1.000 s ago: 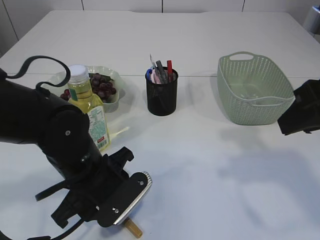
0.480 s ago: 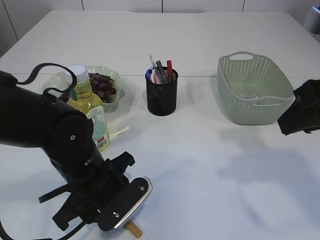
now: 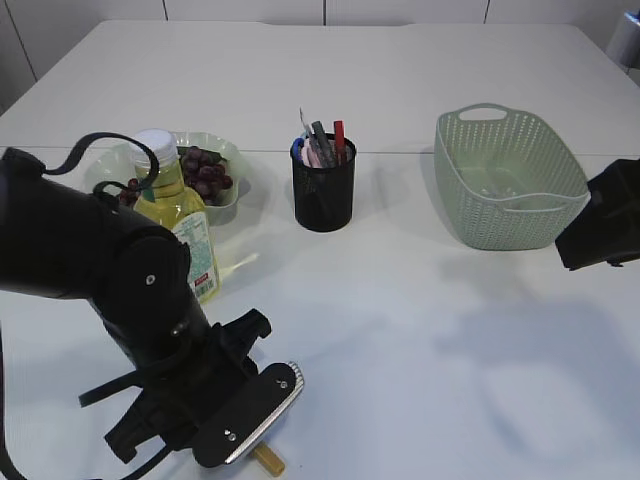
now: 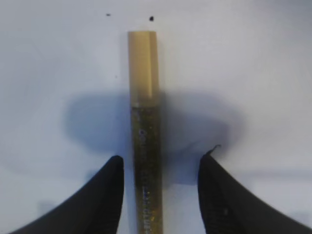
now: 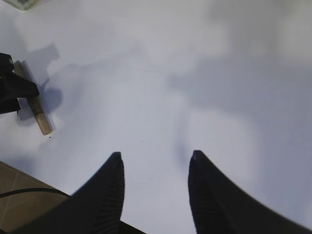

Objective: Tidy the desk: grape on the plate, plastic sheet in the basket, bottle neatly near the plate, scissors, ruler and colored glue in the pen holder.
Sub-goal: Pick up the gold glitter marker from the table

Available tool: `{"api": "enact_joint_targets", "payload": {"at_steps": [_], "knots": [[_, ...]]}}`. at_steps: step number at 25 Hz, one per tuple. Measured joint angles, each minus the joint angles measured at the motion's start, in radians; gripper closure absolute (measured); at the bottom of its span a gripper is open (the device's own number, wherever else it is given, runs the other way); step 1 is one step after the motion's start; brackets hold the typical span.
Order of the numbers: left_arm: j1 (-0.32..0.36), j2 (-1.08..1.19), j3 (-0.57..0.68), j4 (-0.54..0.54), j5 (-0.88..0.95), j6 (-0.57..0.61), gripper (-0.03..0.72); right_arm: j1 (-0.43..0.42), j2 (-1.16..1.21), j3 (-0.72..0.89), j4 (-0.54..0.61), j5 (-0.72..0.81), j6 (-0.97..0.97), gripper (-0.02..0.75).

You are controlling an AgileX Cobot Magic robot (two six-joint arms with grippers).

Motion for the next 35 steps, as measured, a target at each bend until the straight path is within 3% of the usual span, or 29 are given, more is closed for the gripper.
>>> {"api": "enact_joint_targets", "payload": {"at_steps": [21,30,35], "knots": [[0.000,0.015,-0.008,0.000,-0.003,0.000,0.340,0.000,0.000,0.000,0.000,0.000,0.000,0.386],[0.000,0.017,-0.008,0.000,-0.003,0.000,0.545,0.000,0.000,0.000,0.000,0.000,0.000,0.386],[0.000,0.017,-0.008,0.000,-0.003,0.000,0.597,0.000,0.000,0.000,0.000,0.000,0.000,0.386]]}}
